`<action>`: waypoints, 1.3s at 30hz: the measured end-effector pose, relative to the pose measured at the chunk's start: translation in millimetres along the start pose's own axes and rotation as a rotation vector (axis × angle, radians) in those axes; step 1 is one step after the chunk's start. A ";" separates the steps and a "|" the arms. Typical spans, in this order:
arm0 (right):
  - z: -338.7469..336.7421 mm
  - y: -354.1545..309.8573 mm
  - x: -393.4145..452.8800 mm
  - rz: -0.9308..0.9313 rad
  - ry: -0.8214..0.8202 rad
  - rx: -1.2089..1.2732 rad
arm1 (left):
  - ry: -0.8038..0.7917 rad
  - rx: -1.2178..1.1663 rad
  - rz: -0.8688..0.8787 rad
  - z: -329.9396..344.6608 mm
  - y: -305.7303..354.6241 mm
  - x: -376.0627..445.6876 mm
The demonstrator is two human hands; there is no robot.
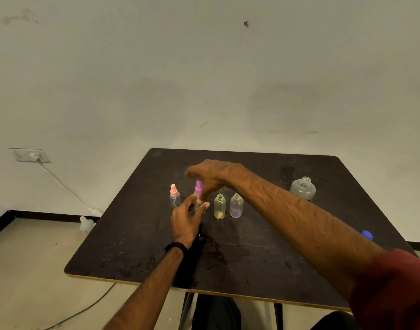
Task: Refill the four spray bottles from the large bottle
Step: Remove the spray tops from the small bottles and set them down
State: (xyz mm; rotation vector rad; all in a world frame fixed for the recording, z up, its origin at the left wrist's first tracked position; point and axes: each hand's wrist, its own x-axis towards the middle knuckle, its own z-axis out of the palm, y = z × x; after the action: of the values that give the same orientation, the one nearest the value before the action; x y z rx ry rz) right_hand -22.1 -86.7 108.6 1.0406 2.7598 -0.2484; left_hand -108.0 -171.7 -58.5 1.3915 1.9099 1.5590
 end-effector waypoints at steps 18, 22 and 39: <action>13.3 8.7 -12.5 0.046 0.140 -0.041 | -0.045 0.012 0.023 4.2 7.8 -7.1; 15.8 8.4 -11.8 0.012 0.123 0.036 | -0.068 0.005 0.012 1.8 7.0 -5.8; -5.4 104.2 -192.4 0.260 0.825 0.442 | -0.009 -0.037 -0.042 -4.5 -8.7 -7.5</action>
State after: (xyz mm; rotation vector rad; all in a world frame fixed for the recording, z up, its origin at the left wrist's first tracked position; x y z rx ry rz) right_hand 188.7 -130.5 148.0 1.9722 3.2815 -0.4994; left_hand -111.9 -179.8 -66.9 1.3322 1.8827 1.5578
